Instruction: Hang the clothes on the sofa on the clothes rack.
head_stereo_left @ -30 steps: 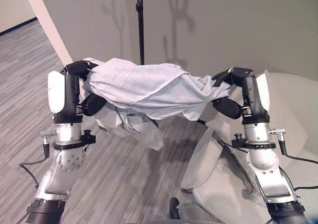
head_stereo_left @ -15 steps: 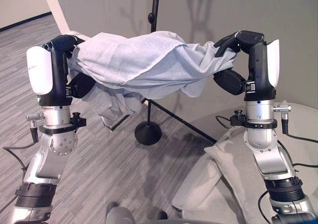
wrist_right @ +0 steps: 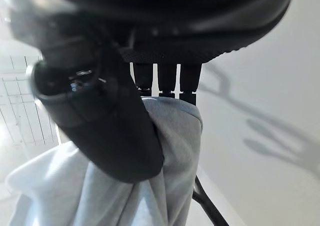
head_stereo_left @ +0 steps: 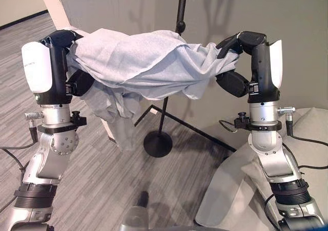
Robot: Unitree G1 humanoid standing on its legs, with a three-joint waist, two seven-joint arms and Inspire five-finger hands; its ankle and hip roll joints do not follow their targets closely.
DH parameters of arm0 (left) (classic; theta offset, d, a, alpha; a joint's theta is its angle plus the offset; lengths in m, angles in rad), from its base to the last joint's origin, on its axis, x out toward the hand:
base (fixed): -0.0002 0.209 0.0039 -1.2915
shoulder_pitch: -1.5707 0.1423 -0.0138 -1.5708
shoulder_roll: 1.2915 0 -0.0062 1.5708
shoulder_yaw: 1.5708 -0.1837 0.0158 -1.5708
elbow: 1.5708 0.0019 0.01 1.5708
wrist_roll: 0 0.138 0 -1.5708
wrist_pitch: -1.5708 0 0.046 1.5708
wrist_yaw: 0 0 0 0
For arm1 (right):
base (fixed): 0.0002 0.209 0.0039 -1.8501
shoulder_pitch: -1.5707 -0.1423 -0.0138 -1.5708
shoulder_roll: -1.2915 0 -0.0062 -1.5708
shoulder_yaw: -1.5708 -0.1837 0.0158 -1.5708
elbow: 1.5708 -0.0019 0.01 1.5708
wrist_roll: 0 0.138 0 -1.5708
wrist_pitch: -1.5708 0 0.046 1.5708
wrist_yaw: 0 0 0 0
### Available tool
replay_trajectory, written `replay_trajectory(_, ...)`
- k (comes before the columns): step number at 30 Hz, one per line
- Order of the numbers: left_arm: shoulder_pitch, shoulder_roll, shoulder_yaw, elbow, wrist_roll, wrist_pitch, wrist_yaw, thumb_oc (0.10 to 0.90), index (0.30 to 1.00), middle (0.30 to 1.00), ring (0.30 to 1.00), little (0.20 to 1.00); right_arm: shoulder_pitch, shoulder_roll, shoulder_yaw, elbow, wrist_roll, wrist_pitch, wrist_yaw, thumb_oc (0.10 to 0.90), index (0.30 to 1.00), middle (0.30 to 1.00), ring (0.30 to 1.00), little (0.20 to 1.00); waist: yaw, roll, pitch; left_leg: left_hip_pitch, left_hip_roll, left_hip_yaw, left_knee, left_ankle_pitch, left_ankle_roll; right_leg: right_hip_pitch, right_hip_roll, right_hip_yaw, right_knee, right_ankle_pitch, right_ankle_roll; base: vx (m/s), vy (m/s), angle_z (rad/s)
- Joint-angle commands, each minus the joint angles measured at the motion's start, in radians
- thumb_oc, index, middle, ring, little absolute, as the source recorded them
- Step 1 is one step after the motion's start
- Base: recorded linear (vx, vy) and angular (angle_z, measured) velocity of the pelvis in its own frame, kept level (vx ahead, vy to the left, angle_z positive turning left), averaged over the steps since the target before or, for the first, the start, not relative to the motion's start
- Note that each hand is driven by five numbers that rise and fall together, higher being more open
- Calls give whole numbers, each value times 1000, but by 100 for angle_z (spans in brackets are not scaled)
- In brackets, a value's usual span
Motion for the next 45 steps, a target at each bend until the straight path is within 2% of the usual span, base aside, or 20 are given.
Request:
replay_trajectory(1,-57,50,118,31,-1,-5,102,400,300,300,300,300,-27,-49,-176,-11,-37,35,-124,400,300,300,300,300,-25,39,-182,1,138,-47,-50,-11,-86,-59,37,-20,28,-1,14,99,281,6)
replay_trajectory(4,-57,57,114,15,20,-1,102,400,300,300,300,300,-40,-17,-205,-12,-84,66,-171,400,300,300,300,300,-35,38,-208,39,104,-20,-47,-54,-52,-75,-18,7,30,14,44,90,274,-13)
replay_trajectory(7,-81,73,94,19,38,4,99,400,300,300,300,300,-63,-6,-214,-6,-103,87,-190,400,300,300,300,300,-38,35,-218,56,83,-2,-44,-74,-33,-83,-43,22,38,16,57,72,274,-22)
replay_trajectory(11,-256,161,-48,130,104,38,96,400,300,300,300,300,-134,-48,-181,74,-154,122,-223,400,300,300,300,300,-52,36,-228,89,41,19,-44,-101,-2,-98,-84,40,85,23,90,37,253,-16)
replay_trajectory(13,-422,238,-188,217,173,68,93,400,300,300,300,300,-202,-114,-131,195,-154,147,-235,400,300,300,300,300,-60,35,-235,115,5,21,-47,-116,15,-112,-116,43,150,46,115,24,269,-5)
replay_trajectory(15,-505,257,-253,259,189,77,100,400,300,300,300,300,-240,-131,-110,239,-143,147,-240,400,300,300,300,300,-60,30,-227,119,-10,17,-47,-118,21,-129,-124,46,197,59,120,-11,204,1)
replay_trajectory(18,-658,260,-382,355,197,102,100,400,300,300,300,300,-307,-179,-59,329,-113,150,-244,400,300,300,300,300,-69,33,-209,140,-46,-15,-49,-131,44,-182,-136,70,352,155,105,-30,265,15)
replay_trajectory(19,-709,268,-436,398,206,117,94,400,300,300,300,300,-352,-199,-24,389,-92,151,-248,400,300,300,300,300,-76,50,-186,162,-54,-26,-47,-134,61,-237,-146,69,476,222,87,-31,249,28)
replay_trajectory(21,-727,276,-457,419,209,125,86,400,300,300,300,300,-375,-209,-7,417,-79,148,-247,400,300,300,300,300,-69,61,-179,177,-54,-18,-48,-139,68,-263,-158,38,528,220,79,-4,254,11)
replay_trajectory(22,-738,288,-469,442,210,136,68,400,300,300,300,300,-401,-228,20,473,-54,142,-232,400,300,300,300,300,-55,68,-174,198,-58,4,-50,-151,77,-285,-162,-38,578,171,62,48,231,-3)
replay_trajectory(24,-738,288,-469,442,210,137,67,400,300,300,300,300,-405,-230,22,477,-51,141,-232,400,300,300,300,300,-58,68,-173,199,-57,1,-49,-154,76,-284,-162,-42,583,164,60,58,85,-18)
replay_trajectory(25,-765,278,-496,476,213,142,63,400,300,300,300,300,-425,-251,52,501,-28,135,-206,400,300,300,300,300,-73,71,-170,211,-60,-15,-50,-163,81,-321,-69,-59,561,72,30,132,65,-18)
replay_trajectory(26,-774,279,-512,495,219,148,62,400,300,300,300,300,-438,-266,62,511,-17,131,-201,400,300,300,300,300,-84,70,-167,220,-69,-28,-50,-171,84,-340,-22,-50,527,33,29,170,63,0)
replay_trajectory(27,-785,288,-536,515,228,158,55,400,300,300,300,300,-462,-280,84,528,-5,125,-198,400,300,300,300,300,-88,67,-160,223,-77,-32,-52,-169,82,-368,23,-57,438,41,28,138,2,13)
replay_trajectory(29,-792,293,-550,531,237,165,57,400,300,300,300,300,-477,-288,99,545,2,122,-204,400,300,300,300,300,-97,67,-148,241,-78,-52,-51,-181,80,-409,61,-66,340,78,31,110,-10,15)
replay_trajectory(30,-794,293,-550,532,238,165,59,400,300,300,300,300,-479,-287,100,548,2,120,-206,400,300,300,300,300,-100,71,-149,240,-73,-54,-52,-183,79,-404,65,-69,330,84,30,151,-15,31)
replay_trajectory(31,-773,311,-543,544,257,172,61,400,300,300,300,300,-450,-302,85,547,3,118,-200,400,300,300,300,300,-103,51,-148,241,-79,-68,-32,-202,76,-375,72,-49,251,86,38,104,-19,55)
replay_trajectory(33,-760,313,-533,560,256,178,58,400,300,300,300,300,-424,-310,66,552,20,111,-191,400,300,300,300,300,-103,38,-155,243,-80,-82,-19,-217,75,-328,90,-33,203,88,30,160,-79,67)
replay_trajectory(42,-829,274,-622,711,177,185,58,400,300,300,300,300,-462,-334,101,626,99,93,-201,400,300,300,300,300,-119,42,-226,250,3,-111,-23,-238,24,-231,114,-72,62,106,15,148,-78,24)
replay_trajectory(45,-871,290,-668,752,176,183,47,400,300,300,300,300,-485,-360,124,643,111,86,-195,400,300,300,300,300,-127,42,-224,226,19,-101,66,-280,1,-215,124,-73,49,95,4,102,-70,15)
